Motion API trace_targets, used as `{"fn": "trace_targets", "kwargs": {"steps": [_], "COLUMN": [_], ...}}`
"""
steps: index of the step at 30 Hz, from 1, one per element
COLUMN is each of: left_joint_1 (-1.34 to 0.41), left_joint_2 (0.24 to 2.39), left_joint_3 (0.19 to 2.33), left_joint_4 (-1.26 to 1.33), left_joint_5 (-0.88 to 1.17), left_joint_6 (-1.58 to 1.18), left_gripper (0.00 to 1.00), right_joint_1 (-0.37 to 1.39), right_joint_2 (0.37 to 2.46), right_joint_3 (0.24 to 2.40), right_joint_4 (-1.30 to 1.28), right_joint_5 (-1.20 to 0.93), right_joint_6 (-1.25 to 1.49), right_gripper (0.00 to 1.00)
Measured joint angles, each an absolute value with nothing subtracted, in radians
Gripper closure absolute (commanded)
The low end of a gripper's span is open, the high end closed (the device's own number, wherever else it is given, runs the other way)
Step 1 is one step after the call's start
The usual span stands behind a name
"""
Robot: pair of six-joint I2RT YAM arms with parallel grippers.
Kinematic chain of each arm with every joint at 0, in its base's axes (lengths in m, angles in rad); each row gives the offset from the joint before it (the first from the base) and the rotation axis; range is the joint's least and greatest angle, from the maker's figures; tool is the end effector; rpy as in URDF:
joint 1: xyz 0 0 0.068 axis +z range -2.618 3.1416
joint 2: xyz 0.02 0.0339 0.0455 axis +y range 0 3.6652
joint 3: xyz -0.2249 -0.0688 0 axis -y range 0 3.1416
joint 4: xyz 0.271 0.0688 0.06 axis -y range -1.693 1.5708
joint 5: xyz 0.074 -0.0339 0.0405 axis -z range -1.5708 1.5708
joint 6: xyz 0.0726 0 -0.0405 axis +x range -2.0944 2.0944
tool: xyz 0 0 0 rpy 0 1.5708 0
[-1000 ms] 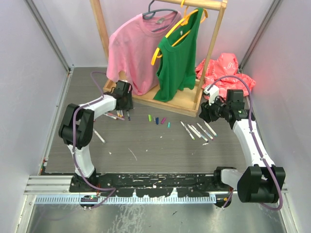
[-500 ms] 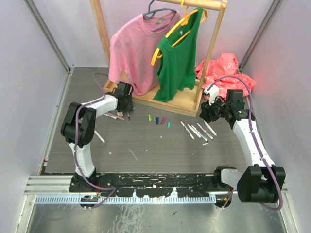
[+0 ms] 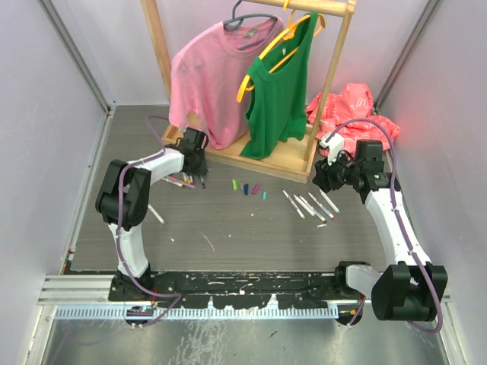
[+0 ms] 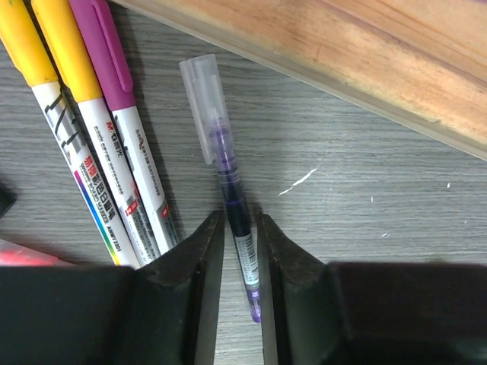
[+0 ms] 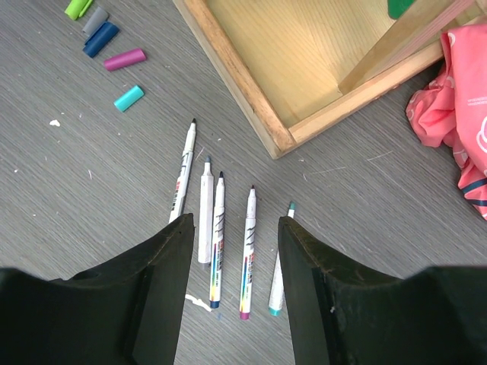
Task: Open the pen caps
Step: Pick up the pen from the center of the board.
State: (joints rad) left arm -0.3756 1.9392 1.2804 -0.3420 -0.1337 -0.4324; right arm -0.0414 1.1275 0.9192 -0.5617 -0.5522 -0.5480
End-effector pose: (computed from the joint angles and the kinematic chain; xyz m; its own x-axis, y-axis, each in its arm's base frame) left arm 0.4043 -0.1490 0.0820 -0.8354 -0.1170 -0.5370 -0.0589 0.9905 -0.1242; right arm 0.2999 0.0257 0.2248 -0.4160 -0.4267 -0.8030 -0.6535 0.7544 -0.0623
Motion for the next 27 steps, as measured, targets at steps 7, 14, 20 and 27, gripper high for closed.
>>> {"fn": "trace_targets", "kwargs": {"steps": [7, 14, 20, 27], "left_joint_1": [-0.376, -0.374, -0.392, -0.443], "left_joint_2": [1.942, 1.939, 1.898, 1.702], "left_joint_3": [1.283, 1.282, 1.252, 1.146], "left_joint_4": [-0.344, -0.346, -0.344, -0.321], "left_joint_5": [-0.126, -0.118, -0.08, -0.044], "left_joint_6": [-0.44, -0.461, -0.463, -0.5], "left_gripper": [0.97, 1.0, 1.0, 1.0], "right_joint_1": [-0.041, -0.041, -0.041, -0.041], "right_joint_2": [1.119, 1.119, 1.119, 1.098], "right_joint_3": [0.919, 0.919, 0.919, 0.892], "right_joint_4": [-0.562, -0.562, -0.562, -0.531], "right_joint_5": [-0.553, -0.563, -0.606, -0.757], "right_joint_6": [-0.548, -0.548, -0.543, -0.486], "right_gripper": [0.46, 0.46, 0.46, 0.46]}}
